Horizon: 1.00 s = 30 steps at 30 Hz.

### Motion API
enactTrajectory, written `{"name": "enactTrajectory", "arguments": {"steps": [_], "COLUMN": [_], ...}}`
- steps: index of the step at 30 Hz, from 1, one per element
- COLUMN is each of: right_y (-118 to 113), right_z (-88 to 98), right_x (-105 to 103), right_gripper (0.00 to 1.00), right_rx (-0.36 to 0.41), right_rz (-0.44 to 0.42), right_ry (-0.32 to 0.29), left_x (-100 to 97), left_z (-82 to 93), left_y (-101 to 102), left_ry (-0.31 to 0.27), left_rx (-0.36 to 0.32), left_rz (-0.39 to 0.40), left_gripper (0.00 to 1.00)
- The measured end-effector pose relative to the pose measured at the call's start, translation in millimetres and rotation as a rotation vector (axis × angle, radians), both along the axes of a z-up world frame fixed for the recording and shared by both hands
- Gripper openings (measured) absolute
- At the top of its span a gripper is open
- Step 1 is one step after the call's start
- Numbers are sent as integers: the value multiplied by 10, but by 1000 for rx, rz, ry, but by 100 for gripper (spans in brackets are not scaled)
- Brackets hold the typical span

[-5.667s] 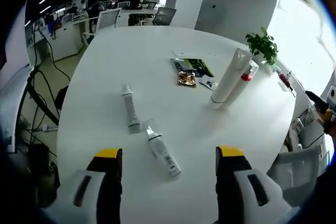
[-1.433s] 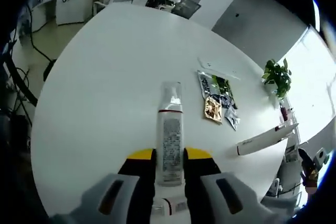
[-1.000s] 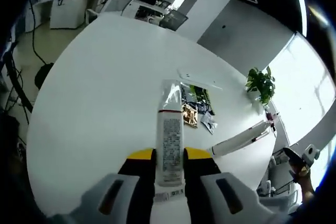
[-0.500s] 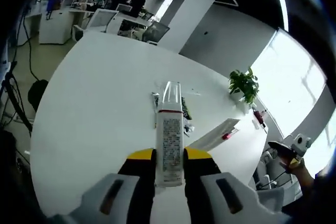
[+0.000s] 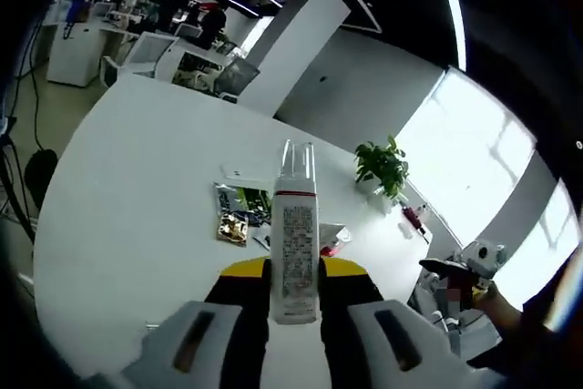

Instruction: Arrange the skincare products in the storage area until every visible bottle or jar stands upright without overlapping.

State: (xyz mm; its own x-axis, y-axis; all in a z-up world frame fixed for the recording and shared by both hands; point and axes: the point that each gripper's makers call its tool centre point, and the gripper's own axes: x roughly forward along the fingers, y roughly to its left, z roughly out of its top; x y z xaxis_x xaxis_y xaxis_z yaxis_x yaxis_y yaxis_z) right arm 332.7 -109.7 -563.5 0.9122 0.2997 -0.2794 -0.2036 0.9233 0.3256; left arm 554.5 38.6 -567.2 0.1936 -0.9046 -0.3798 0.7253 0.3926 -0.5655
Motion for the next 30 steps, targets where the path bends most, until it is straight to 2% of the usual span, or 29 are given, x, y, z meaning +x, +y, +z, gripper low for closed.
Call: {"name": "enactTrajectory", "arguments": {"steps": [8,13,16,20,26,30], "right_y": [150,310,310,300,394,480], "right_z": [238,575,747,878,945,1025], "right_x": [23,20,22,27,43,65], "right_gripper": [90,88,86,81,80,80], "right_rx": [50,186,231,242,237,251], "right_rz": [28,64,61,59,96,120], "right_ry": [-68,-165,-210,-238,-235,-248], "left_x": [-318,-586,-740,-919,-1154,-1243], "left_z": [365,666,789,873,1006,1112], "left_y": [-86,-154,-188,-225,-254,-272], "left_ry": [-58,-108,-133,-152,-150,-162], "left_rx": [-95,-180,-210,-228,-290,-325], "left_rz": [-88,-173,-217,-256,-286,-301], "left_gripper": [16,16,16,16,16,16]}}
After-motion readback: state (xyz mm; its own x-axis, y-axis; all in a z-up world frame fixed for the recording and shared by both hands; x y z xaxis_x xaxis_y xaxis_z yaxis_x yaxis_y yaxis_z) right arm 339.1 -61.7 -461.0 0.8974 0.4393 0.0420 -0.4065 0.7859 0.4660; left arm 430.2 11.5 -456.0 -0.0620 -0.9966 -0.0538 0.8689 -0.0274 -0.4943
